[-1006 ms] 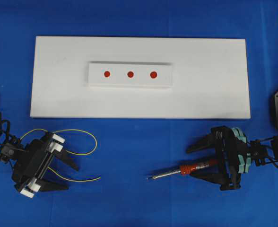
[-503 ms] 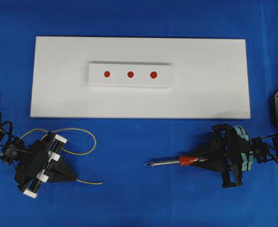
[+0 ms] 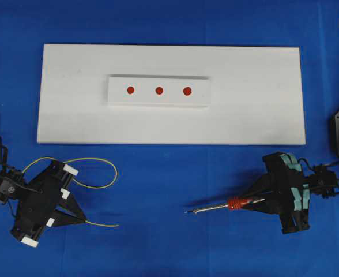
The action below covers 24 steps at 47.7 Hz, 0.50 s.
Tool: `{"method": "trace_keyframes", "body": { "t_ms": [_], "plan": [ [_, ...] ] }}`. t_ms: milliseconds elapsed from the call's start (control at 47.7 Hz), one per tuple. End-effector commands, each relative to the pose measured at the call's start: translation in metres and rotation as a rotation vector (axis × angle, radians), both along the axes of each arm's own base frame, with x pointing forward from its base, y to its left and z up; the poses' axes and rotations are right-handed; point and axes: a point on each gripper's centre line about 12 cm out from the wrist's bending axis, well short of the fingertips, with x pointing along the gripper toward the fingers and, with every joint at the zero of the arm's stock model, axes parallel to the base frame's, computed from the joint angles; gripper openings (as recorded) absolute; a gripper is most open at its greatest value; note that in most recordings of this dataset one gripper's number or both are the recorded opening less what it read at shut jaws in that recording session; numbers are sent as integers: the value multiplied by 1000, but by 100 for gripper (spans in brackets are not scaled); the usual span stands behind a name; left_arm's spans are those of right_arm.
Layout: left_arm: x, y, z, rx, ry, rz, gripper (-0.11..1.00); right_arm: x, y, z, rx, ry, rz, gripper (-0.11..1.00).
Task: Touch the tip of the soldering iron to the tip of the solder at the mark.
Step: 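Close the left gripper on the wire and right gripper on the iron handle, then lift both held tools up over the red-dot strip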
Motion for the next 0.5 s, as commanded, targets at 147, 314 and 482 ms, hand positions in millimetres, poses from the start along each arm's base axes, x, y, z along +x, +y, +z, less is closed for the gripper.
{"method": "trace_keyframes", "body": {
  "t_ms": [147,314,482],
  "plan": [
    [6,0,68,16,26,9,2,13,0,67,16,3,80,8],
    [3,3,86,33,59,9,2,19,-5,95,7,42,118,8],
    [5,8,86,38,65,29,2,25,-16,98,-6,66,96,8]
  ]
}}
